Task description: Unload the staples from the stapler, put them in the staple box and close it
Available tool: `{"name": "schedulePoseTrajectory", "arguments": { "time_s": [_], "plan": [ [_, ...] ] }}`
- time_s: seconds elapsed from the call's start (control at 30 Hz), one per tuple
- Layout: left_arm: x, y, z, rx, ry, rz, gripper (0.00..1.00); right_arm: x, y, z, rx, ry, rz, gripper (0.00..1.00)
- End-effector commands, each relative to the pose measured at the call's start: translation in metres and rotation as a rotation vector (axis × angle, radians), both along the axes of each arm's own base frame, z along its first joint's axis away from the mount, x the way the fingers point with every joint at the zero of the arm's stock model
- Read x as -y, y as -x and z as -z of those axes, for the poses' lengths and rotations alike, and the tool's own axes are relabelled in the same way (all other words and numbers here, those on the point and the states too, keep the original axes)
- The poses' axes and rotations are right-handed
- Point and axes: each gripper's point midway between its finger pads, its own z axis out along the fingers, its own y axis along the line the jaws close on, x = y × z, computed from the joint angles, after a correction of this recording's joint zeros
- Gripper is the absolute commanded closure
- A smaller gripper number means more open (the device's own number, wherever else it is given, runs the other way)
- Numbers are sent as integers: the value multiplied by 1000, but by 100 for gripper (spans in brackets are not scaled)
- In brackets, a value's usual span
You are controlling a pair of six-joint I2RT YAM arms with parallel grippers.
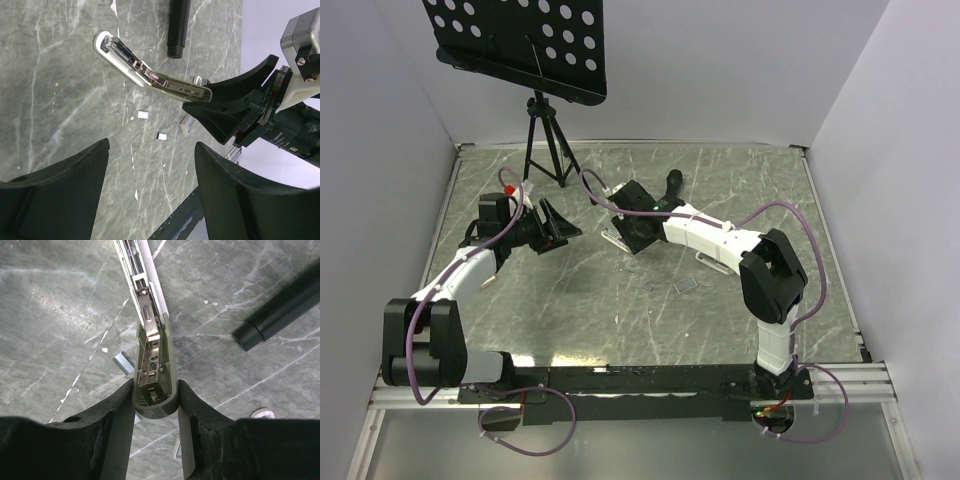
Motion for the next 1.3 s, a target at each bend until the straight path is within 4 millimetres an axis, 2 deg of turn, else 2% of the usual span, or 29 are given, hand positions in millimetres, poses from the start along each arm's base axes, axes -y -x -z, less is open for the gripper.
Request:
{"name": "schedulePoseTrajectory", "arguments": {
  "time_s": [0.0, 0.57, 0.67, 1.07, 1.27],
  "plan": [
    [-2, -4, -14, 62, 3, -11, 26, -7, -14, -23, 63, -32, 12, 60],
    [-3, -4, -19, 80, 4, -23, 23, -3, -13, -28, 76, -34, 25, 47],
    [-4, -4, -21, 86, 3, -25, 23, -2, -14, -33, 83, -37, 28, 43],
    [-13, -4, -35, 147, -43, -59, 22, 3, -11, -81, 147, -100, 53, 17],
    [-18, -4, -42, 176, -86, -76, 22, 28, 11, -110, 178, -149, 117, 7]
  ]
}}
